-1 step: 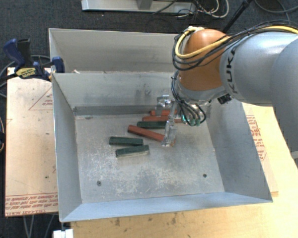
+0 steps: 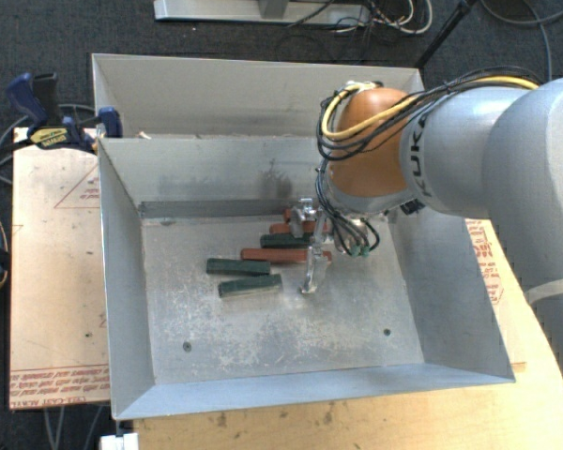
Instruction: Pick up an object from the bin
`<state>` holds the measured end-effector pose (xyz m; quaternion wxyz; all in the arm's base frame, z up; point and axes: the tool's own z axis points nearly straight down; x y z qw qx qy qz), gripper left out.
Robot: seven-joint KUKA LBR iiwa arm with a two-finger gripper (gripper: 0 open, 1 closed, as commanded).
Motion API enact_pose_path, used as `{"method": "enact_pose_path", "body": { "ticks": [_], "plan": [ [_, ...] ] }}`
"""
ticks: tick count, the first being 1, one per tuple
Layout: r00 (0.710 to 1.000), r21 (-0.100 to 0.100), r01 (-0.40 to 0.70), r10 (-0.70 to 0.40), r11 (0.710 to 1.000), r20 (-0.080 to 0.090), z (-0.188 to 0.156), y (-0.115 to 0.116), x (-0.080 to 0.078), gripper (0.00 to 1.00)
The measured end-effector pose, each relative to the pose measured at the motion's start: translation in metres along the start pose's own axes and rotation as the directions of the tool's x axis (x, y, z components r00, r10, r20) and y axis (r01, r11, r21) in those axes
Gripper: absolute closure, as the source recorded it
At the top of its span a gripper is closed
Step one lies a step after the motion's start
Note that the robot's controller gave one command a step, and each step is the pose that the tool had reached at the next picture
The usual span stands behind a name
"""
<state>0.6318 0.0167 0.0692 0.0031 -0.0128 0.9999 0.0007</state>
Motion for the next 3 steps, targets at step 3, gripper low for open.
{"method": "enact_pose_path", "body": {
  "ticks": [3],
  "plan": [
    [0.956,-0.001,-0.293,0.293,0.956,0.0,-0.068,0.031,0.084,1.0]
  ]
}}
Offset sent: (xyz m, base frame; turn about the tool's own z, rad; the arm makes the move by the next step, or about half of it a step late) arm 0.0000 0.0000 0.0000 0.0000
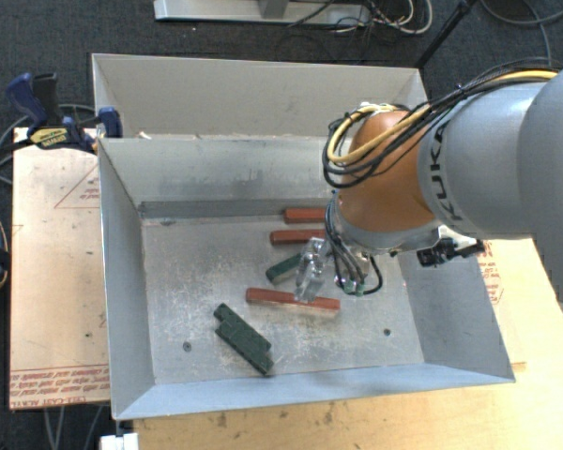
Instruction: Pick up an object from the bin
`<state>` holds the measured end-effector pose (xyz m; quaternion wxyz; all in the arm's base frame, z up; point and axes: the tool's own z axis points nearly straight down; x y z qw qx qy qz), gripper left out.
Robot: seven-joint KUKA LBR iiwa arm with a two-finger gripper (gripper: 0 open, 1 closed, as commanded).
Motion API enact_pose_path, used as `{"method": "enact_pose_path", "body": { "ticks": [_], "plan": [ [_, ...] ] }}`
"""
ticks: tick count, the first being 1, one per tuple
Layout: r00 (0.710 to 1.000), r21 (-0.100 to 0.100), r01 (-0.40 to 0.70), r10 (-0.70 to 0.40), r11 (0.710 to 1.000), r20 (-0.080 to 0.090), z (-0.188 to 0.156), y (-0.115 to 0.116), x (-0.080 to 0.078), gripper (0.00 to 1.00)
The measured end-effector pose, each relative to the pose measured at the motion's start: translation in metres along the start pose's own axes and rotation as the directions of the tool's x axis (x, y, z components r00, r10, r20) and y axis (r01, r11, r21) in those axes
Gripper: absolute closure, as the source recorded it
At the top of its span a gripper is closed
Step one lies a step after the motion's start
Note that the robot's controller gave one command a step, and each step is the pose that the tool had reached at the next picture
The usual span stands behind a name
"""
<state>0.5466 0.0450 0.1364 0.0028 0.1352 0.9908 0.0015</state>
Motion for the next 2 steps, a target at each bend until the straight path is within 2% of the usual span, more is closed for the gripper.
{"method": "enact_pose_path", "body": {
  "ticks": [1,2],
  "plan": [
    [1.0,0.002,0.0,0.0,1.0,-0.003,0.001,-0.001,0.001,0.0],
    [0.998,0.001,0.055,-0.055,0.998,0.003,0.067,0.005,-0.019,0.0]
  ]
}}
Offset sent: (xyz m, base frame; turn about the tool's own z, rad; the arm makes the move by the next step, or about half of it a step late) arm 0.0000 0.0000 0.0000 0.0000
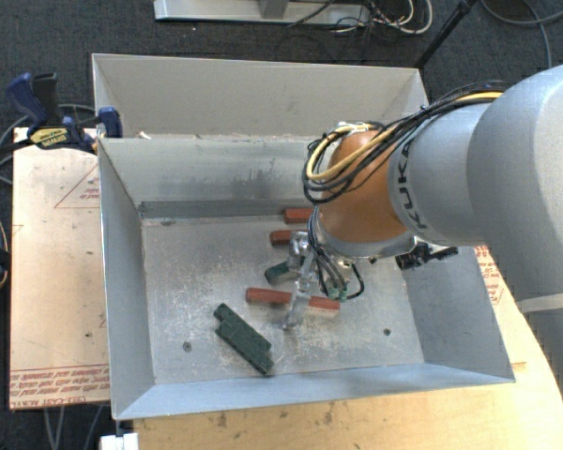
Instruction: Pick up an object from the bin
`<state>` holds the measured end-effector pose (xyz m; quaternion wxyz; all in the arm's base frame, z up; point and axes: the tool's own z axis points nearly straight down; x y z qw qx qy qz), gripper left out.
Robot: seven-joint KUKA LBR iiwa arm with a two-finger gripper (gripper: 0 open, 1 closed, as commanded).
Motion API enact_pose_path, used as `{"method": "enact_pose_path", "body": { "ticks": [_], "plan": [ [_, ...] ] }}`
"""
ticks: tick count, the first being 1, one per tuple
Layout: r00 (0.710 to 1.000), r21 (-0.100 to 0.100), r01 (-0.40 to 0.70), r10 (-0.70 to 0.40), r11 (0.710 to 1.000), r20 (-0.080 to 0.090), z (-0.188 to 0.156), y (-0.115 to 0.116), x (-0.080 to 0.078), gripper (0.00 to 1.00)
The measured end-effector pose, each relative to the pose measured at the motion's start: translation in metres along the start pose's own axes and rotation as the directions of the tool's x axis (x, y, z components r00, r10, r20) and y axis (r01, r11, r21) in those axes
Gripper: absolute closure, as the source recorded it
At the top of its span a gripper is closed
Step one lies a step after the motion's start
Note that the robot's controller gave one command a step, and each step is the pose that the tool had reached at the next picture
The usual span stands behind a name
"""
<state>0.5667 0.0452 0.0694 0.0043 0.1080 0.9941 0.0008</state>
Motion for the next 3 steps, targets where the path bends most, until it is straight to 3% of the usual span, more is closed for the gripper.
{"method": "enact_pose_path", "body": {
  "ticks": [1,2,3],
  "plan": [
    [1.0,0.0,0.001,-0.001,1.0,-0.001,-0.003,0.0,0.0,1.0],
    [0.983,-0.003,-0.182,0.182,0.983,0.0,-0.003,-0.011,0.011,1.0],
    [0.999,0.001,-0.042,0.042,0.999,-0.003,-0.002,0.01,-0.031,1.0]
  ]
}}
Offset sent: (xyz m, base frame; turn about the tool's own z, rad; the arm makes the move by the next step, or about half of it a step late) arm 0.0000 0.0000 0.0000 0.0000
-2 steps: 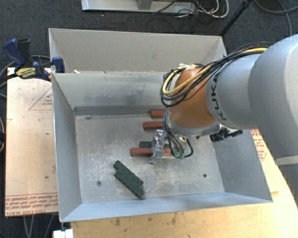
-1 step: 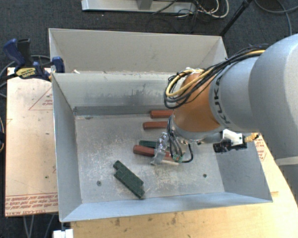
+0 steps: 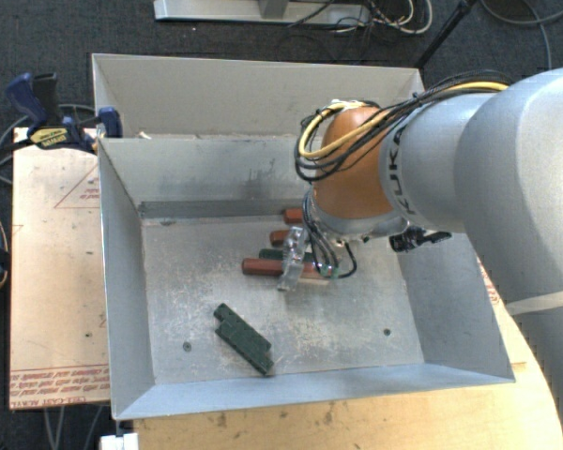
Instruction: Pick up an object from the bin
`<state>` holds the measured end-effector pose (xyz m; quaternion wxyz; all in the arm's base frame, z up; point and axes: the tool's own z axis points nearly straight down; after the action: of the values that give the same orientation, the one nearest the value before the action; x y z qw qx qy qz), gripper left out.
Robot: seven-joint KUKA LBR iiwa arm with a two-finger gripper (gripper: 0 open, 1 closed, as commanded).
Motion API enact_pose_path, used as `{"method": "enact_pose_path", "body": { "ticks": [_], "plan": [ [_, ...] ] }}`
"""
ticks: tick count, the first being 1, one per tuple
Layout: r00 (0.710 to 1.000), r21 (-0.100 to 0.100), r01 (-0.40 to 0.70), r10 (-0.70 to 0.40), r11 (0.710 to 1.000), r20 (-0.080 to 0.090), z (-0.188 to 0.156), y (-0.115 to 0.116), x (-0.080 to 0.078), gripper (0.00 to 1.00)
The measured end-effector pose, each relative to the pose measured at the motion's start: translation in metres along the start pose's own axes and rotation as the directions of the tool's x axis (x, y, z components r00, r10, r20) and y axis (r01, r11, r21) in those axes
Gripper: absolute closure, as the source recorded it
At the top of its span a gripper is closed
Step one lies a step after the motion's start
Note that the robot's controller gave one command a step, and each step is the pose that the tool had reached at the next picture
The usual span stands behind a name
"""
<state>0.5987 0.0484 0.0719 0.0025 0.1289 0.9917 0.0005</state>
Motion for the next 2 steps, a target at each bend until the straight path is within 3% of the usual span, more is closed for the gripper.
{"method": "enact_pose_path", "body": {
  "ticks": [1,2],
  "plan": [
    [0.983,0.0,-0.186,0.186,0.983,-0.001,-0.003,-0.042,0.022,1.0],
    [0.976,0.001,-0.216,0.216,0.976,-0.002,-0.02,-0.041,0.022,1.0]
  ]
}}
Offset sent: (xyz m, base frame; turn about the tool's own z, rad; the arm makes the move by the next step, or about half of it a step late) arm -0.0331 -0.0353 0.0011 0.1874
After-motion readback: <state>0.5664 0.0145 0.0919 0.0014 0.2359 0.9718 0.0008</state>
